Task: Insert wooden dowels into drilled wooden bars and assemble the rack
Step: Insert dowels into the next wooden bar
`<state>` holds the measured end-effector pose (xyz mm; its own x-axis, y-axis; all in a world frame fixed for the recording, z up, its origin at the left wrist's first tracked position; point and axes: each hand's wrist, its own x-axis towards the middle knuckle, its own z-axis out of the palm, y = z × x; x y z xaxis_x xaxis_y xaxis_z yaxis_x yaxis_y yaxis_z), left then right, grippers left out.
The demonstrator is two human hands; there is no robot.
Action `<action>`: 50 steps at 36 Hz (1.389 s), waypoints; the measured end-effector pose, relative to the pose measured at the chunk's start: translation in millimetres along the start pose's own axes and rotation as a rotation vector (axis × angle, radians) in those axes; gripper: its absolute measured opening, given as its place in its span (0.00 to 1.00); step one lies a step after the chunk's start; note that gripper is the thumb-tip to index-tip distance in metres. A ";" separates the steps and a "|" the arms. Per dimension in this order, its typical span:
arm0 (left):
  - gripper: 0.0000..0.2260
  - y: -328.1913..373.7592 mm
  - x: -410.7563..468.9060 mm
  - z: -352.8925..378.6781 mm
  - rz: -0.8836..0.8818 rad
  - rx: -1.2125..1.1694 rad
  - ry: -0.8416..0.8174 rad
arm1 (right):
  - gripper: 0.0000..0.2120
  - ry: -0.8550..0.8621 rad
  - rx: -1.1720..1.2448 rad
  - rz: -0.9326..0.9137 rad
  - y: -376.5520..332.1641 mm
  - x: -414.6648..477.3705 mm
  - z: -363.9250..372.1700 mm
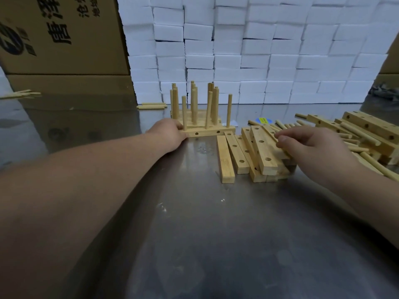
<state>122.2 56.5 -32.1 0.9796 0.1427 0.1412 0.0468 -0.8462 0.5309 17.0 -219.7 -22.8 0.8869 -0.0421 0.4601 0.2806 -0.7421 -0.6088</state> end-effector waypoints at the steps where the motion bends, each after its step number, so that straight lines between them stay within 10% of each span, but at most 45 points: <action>1: 0.18 -1.2 1.7 -0.8 -0.005 -0.001 0.006 | 0.09 -0.002 0.001 0.000 0.2 -0.1 -0.3; 50: 0.15 -7.8 6.5 -0.1 -0.041 0.346 0.217 | 0.07 -0.058 0.035 0.030 -0.4 -0.9 -0.1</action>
<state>128.2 64.1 -35.2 0.9133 0.2540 0.3184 0.1843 -0.9548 0.2330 16.0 -219.4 -22.9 0.9146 -0.0250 0.4037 0.2648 -0.7173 -0.6445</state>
